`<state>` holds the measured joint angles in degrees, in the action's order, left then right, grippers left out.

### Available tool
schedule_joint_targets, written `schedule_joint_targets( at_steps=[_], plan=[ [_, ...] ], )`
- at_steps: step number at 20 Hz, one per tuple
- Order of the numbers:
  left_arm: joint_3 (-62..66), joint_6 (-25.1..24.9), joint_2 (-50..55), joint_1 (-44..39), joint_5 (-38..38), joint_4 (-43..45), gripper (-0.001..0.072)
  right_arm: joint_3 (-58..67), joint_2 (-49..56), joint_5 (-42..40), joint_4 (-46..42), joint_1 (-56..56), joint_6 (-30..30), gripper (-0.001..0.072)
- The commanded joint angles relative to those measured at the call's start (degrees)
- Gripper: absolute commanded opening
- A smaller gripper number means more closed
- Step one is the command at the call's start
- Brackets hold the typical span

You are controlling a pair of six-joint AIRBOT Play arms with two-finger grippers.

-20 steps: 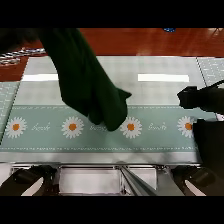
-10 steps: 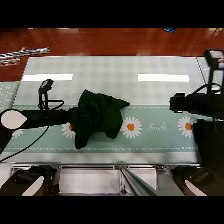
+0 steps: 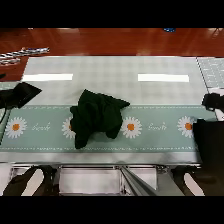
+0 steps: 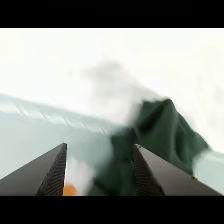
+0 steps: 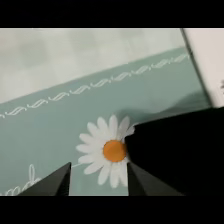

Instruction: Fold the shirts.

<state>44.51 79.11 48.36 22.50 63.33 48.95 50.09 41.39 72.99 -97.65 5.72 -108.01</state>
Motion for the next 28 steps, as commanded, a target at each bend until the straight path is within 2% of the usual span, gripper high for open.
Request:
schedule_joint_targets(
  at_steps=[1,3,4,9,10,11,12,15,19,24,28],
  plan=[
    [-10.47,-11.5,4.5,2.47,8.94,-19.17,0.05,-16.11,-1.07,-9.27,32.83,12.79,11.72,0.0407],
    [-15.85,-23.89,10.05,-4.31,14.29,-27.36,0.05,-23.02,-0.13,-10.12,39.08,10.97,14.43,0.0407],
    [-16.33,-26.82,13.0,-8.31,14.64,-27.41,0.0501,-24.68,0.26,-10.34,38.99,9.16,14.43,0.0407],
    [-11.76,-27.87,24.74,-21.9,5.07,-27.34,0.0499,-25.68,0.35,-13.75,39.28,-2.91,10.43,0.0407],
    [-9.79,-27.85,26.64,-23.06,5.09,-27.34,0.0414,-25.68,0.35,-15.41,39.54,-6.01,8.85,0.0407],
    [-7.93,-27.89,27.96,-23.69,5.25,-27.34,0.0063,-25.68,0.35,-17.42,40.3,-8.83,7.91,0.0407],
    [-6.49,-27.89,28.39,-23.8,5.2,-27.36,0.0022,-25.68,0.37,-19.76,41.38,-11.56,7.02,0.0407],
    [-2.84,-27.89,28.24,-23.58,5.46,-27.34,0.0022,-25.64,4.94,-26.67,46.95,-18.56,6.19,0.0407],
    [-1.84,-27.89,28.22,-23.58,5.95,-26.91,0.0022,-21.33,20.44,-28.52,58.88,-26.32,15.34,0.0407],
    [-1.84,-27.89,28.22,-23.61,6.78,-26.71,0.0022,-9.22,37.42,-27.1,62.03,-35.89,16.5,0.0407],
    [-1.84,-27.89,28.22,-23.61,6.75,-26.73,0.0022,-3.58,44.33,-27.02,64.89,-40.74,16.5,0.0407]
  ],
)
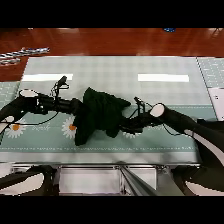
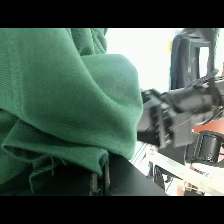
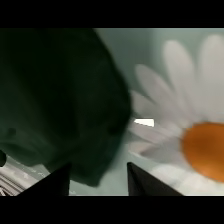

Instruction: Fold the shirts.

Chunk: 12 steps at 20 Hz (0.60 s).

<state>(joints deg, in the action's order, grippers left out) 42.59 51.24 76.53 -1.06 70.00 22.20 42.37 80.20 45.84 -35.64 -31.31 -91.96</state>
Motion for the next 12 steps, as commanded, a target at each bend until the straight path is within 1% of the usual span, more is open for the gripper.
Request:
schedule_joint_targets(
  at_steps=[1,3,4,5,6,7,9,10,12],
  plan=[
    [0.09,-0.02,0.04,-0.04,0.09,0.0,0.0022,5.27,6.58,-0.09,3.26,-4.72,0.46,0.0407],
    [0.09,-0.02,0.04,-0.04,0.04,0.0,0.0022,7.15,8.0,-1.22,3.89,-6.21,0.46,0.0406],
    [0.09,-0.02,0.04,-0.04,0.02,0.0,0.0022,7.76,8.2,-2.54,4.22,-6.71,0.52,0.0325],
    [0.11,0.0,0.02,-0.02,-0.15,0.0,0.0022,8.35,8.13,-3.04,4.33,-6.75,0.83,0.0172],
    [0.35,-0.02,0.0,0.2,-0.2,-0.02,0.0022,9.62,8.11,-2.23,4.28,-6.69,3.37,0.0013],
    [1.16,0.11,-0.17,0.9,0.13,-0.02,0.0022,11.19,7.67,-0.83,4.17,-6.47,5.66,0.0019],
    [4.59,1.11,-1.51,3.78,1.27,-0.42,0.0022,15.19,4.61,1.79,2.32,-4.63,6.88,0.0019],
    [7.41,2.01,-2.58,5.95,2.29,-0.87,0.0022,17.81,1.9,2.73,-0.13,-2.84,6.62,0.0019],
    [14.23,4.5,-5.05,10.34,3.13,-1.99,0.0022,24.28,-4.42,4.15,-6.82,1.84,3.93,0.0018]
  ],
)
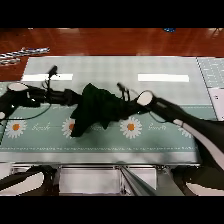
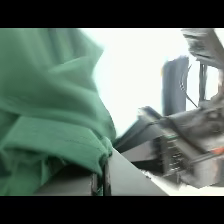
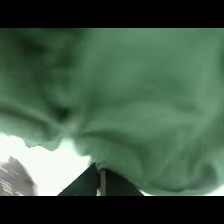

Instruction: Fold the shirts.

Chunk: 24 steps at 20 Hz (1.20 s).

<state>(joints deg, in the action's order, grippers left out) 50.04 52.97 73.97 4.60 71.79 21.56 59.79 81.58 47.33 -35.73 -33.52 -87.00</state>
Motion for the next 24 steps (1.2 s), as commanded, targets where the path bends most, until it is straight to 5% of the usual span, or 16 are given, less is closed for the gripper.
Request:
schedule_joint_targets(
  at_steps=[1,8,14,19,24],
  plan=[
    [11.13,4.07,-3.85,7.06,1.31,-2.01,0.0022,11.13,-8.92,3.98,-10.8,6.82,-2.75,0.0018],
    [42.58,11.1,-11.28,19.74,0.42,-8.52,0.0022,42.99,-23.78,20.06,-34.88,18.75,-8.37,0.0018],
    [51.01,13.33,-22.25,28.37,-0.2,-7.65,0.0022,48.11,-39.8,29.16,-51.98,19.65,-11.1,0.0018],
    [50.95,17.25,-30.47,22.49,0.52,11.54,0.0022,48.11,-48.89,39.67,-63.08,19.65,-13.79,0.0019],
    [42.91,23.26,-36.41,4.44,6.54,38.91,0.0022,44.54,-48.92,46.07,-67.73,19.65,-14.34,0.0019]
  ],
)
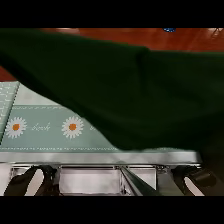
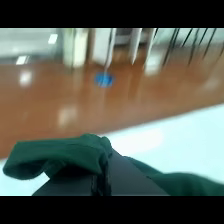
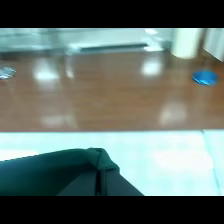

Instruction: Fold the shirts.

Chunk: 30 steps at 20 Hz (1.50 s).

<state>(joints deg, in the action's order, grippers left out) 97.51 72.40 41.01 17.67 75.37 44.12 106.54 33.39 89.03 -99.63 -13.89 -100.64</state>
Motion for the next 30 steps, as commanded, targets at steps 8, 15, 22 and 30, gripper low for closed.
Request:
schedule_joint_targets(
  at_steps=[8,15,22,30],
  plan=[
    [-43.67,4.42,-3.06,-15.67,-4.83,17.62,0.0022,-24.2,15.06,-7.69,-0.7,0.33,-1.29,0.0016],
    [-54.53,4.42,18.75,-15.67,-28.28,14.73,0.0023,-16.63,48.35,-23.52,26.47,10.82,5.27,0.0019],
    [-42.58,4.44,38.97,-15.43,-28.2,10.71,0.0187,-10.6,63.58,-25.07,37.42,14.82,3.87,0.0208],
    [-22.4,7.39,38.64,5.27,-8.13,9.09,0.0501,-14.73,46.34,-8.0,29.31,32.41,8.94,0.0408]
  ],
)
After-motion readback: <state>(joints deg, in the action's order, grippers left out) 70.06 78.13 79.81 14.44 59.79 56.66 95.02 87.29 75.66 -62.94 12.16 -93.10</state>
